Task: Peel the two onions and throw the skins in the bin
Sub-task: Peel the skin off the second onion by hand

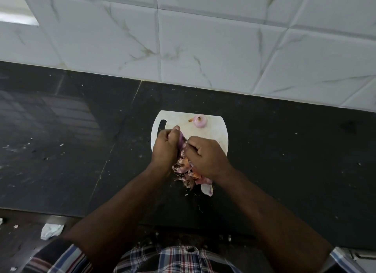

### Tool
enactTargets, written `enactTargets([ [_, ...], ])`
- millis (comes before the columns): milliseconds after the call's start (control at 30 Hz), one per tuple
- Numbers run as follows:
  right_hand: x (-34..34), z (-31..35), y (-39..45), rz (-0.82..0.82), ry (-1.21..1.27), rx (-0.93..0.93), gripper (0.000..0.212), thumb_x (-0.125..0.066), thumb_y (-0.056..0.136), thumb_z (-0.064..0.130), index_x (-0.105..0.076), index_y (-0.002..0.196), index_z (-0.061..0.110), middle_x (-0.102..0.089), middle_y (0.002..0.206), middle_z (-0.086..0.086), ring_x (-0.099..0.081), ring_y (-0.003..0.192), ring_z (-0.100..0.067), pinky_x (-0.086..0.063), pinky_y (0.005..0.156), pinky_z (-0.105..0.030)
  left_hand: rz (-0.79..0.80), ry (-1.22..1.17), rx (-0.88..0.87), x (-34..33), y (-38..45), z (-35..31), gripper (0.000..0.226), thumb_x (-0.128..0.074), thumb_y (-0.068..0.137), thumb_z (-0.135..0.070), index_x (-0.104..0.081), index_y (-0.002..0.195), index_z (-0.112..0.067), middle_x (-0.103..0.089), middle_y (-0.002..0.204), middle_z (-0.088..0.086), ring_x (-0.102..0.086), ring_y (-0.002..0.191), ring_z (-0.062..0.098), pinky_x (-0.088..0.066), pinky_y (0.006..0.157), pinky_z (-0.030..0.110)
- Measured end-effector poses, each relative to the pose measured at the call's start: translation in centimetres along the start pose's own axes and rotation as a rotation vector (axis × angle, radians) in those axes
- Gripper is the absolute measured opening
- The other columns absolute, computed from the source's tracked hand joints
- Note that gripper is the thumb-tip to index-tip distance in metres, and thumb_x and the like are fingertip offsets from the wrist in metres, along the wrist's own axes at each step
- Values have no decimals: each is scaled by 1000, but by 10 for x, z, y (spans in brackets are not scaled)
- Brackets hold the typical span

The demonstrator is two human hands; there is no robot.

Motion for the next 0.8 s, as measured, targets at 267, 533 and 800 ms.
enactTargets([
  [267, 7, -28, -4, 66, 108, -256, 35, -69, 91, 22, -67, 126, 22, -71, 120, 5, -65, 109, -11, -51, 99, -31, 130, -333, 231, 2, -10, 0, 38, -42, 104, -41, -57, 88, -11, -50, 71, 12, -39, 43, 13, -29, 37, 17],
  [533, 10, -19, 11, 237, -155, -33, 20, -49, 101, 25, -50, 82, 19, -58, 73, 1, -54, 68, -20, -43, 62, -38, 222, -237, 187, -4, -6, 10, 43, -42, 102, -47, -57, 99, -7, -48, 80, 16, -34, 47, 15, -27, 39, 20],
  [800, -13, -7, -6, 71, 361, -143, 22, -59, 96, 28, -65, 76, 20, -67, 69, -2, -68, 64, -20, -56, 62, -38, -7, 38, -1, 9, 5, 19, 44, -50, 101, -42, -61, 90, -1, -62, 69, 0, -55, 59, 13, -41, 55, 27],
])
Point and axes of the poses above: each hand's wrist, its own y-axis towards the middle knuckle, its own x-axis out of the back of the hand, z = x × y, the point moved 2 cm from there along y, towards the middle knuckle
